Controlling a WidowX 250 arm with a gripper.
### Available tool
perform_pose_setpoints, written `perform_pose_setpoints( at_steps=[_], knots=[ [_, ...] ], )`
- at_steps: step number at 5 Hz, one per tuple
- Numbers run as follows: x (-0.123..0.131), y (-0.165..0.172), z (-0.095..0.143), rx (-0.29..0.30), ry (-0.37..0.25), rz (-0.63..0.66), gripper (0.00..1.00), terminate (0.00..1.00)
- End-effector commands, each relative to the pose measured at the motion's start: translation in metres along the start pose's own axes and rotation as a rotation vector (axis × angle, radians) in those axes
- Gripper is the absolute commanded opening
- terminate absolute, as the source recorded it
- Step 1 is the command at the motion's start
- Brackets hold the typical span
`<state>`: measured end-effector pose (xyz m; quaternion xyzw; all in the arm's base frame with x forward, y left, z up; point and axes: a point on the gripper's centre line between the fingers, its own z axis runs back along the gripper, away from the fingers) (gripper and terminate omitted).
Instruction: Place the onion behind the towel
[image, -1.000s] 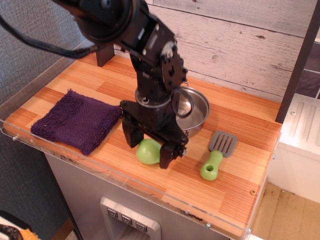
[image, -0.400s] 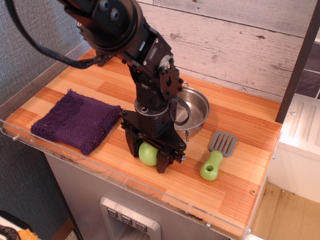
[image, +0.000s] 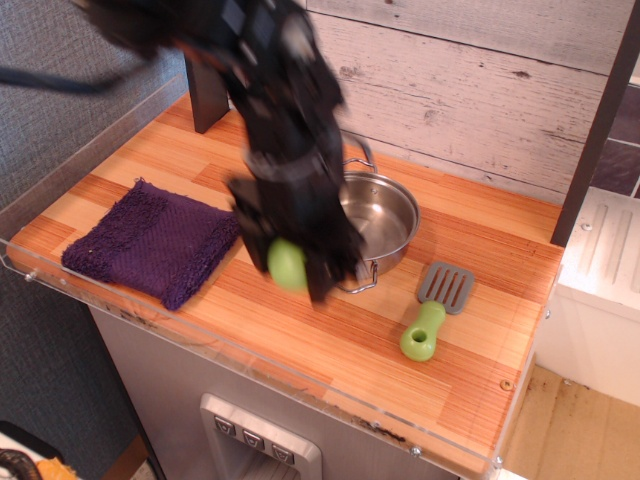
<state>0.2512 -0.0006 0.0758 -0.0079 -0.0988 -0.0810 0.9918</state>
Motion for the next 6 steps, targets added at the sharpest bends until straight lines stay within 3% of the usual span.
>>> perform_pose_setpoints(
  at_steps=[1,3,4,5,6],
  knots=[
    [0.055,0.09,0.03,0.027,-0.062,0.149,0.0,0.0],
    [0.073,0.133,-0.013,0.1,-0.005,0.213,0.0,0.0],
    [0.077,0.144,-0.019,0.141,-0.011,0.227,0.0,0.0],
    [0.078,0.154,-0.026,0.21,0.022,0.214,0.0,0.0],
    [0.077,0.159,-0.037,0.186,0.046,0.22,0.0,0.0]
  ],
)
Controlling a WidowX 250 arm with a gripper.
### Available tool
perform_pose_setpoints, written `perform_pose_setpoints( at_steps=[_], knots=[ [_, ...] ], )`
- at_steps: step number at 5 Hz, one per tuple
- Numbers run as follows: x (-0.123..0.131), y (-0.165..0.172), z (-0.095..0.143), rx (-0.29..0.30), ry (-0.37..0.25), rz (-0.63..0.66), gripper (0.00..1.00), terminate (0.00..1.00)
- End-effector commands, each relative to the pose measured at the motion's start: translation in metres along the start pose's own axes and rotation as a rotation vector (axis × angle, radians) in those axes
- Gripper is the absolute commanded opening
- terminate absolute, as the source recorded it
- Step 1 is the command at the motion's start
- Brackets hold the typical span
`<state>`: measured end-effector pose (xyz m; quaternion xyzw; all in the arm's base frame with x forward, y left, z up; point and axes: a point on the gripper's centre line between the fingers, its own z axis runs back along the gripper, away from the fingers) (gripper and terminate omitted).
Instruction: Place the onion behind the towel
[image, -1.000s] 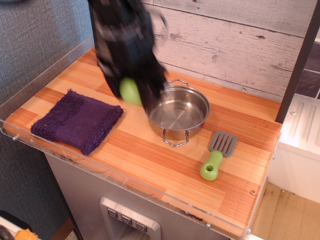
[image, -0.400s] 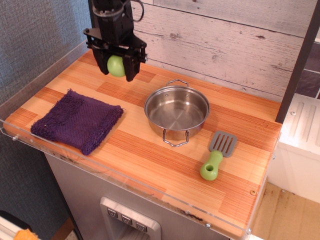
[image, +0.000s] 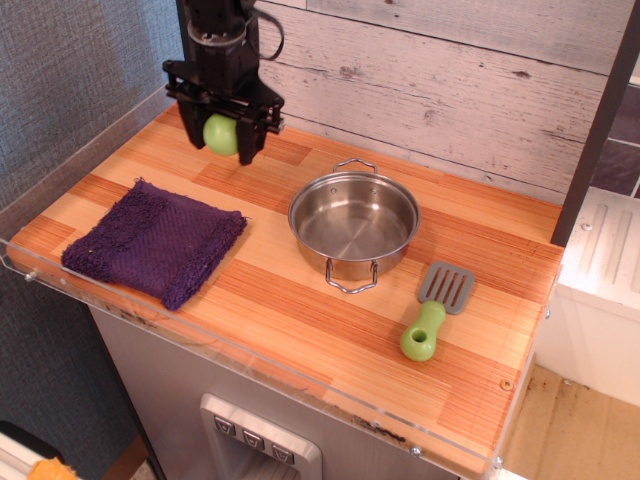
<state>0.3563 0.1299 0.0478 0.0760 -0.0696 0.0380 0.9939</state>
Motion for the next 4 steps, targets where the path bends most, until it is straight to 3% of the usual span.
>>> perform_pose_setpoints(
  at_steps=[1,2,3,4],
  knots=[
    [0.002,0.012,-0.004,-0.051,-0.002,0.02,1.0,0.0],
    [0.0,0.013,-0.006,-0.087,0.005,0.034,1.0,0.0],
    [-0.004,0.014,0.012,-0.101,-0.017,0.028,1.0,0.0],
    [-0.015,0.003,0.066,-0.112,-0.105,0.028,1.0,0.0]
  ],
)
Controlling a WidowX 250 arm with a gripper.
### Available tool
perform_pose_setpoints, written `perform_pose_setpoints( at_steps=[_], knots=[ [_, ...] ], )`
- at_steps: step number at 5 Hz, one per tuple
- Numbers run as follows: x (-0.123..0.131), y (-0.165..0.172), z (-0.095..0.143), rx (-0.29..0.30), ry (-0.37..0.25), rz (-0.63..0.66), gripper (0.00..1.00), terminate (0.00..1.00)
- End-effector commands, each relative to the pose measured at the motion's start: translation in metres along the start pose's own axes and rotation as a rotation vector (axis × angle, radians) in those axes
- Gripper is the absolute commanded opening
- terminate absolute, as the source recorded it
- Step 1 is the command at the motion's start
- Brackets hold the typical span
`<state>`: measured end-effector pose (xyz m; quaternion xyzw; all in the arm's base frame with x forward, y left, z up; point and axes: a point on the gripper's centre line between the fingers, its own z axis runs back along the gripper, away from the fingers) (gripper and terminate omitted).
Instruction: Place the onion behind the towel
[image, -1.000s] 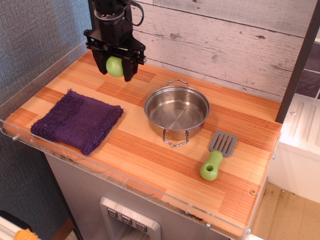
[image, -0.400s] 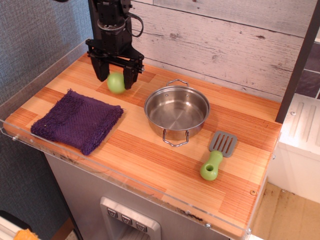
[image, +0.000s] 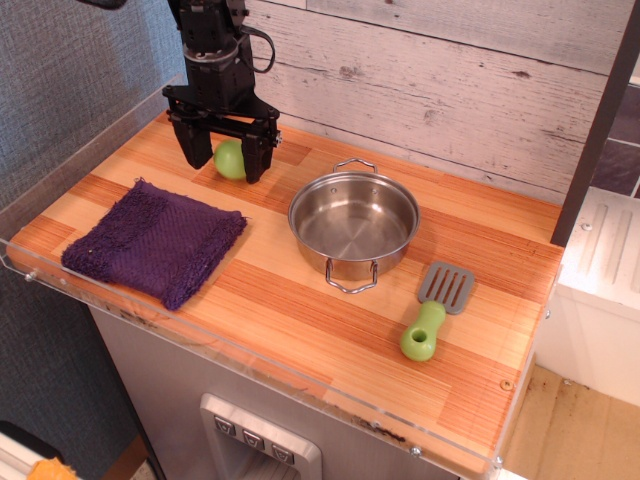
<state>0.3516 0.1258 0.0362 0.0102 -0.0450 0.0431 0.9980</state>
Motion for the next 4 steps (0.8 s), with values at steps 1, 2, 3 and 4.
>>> perform_pose_setpoints(
  at_steps=[1,2,3,4],
  knots=[
    [-0.032,-0.021,0.128,0.012,-0.192,-0.042,1.0,0.0],
    [-0.052,-0.039,0.139,-0.008,-0.169,-0.059,1.0,0.0],
    [-0.07,-0.053,0.134,-0.044,-0.139,-0.093,1.0,0.0],
    [-0.078,-0.062,0.127,-0.062,-0.114,-0.122,1.0,0.0]
  ],
)
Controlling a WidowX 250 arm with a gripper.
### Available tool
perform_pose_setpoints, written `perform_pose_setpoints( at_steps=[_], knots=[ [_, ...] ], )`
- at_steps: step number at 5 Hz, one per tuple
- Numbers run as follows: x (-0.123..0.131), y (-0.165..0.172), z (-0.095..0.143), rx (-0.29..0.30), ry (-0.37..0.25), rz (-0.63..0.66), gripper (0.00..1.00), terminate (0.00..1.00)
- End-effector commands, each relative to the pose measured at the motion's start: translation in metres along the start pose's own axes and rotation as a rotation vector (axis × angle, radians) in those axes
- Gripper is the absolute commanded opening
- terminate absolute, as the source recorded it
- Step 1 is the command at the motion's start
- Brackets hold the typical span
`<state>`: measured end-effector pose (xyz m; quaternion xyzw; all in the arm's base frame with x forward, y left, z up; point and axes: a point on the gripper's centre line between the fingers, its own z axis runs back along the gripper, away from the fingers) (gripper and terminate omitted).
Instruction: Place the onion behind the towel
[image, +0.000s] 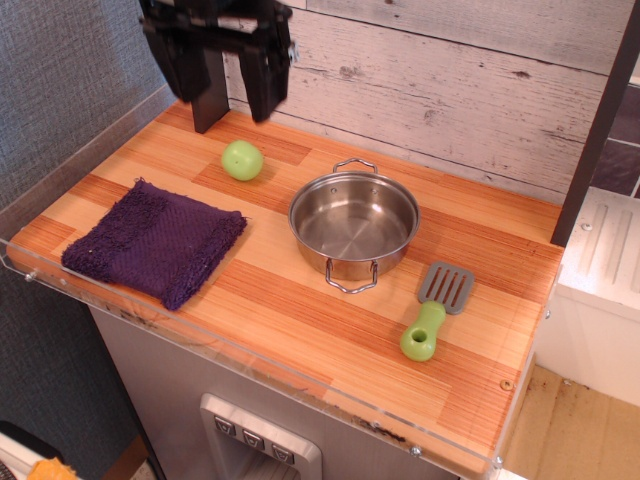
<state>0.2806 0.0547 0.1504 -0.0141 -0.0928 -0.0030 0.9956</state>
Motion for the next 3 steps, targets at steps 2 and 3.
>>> perform_pose_setpoints(
  at_steps=[2,3],
  knots=[
    [-0.015,-0.007,-0.0035,-0.014,0.015,-0.069,1.0,0.0],
    [-0.015,-0.007,-0.0035,-0.014,0.015,-0.069,1.0,1.0]
  ],
)
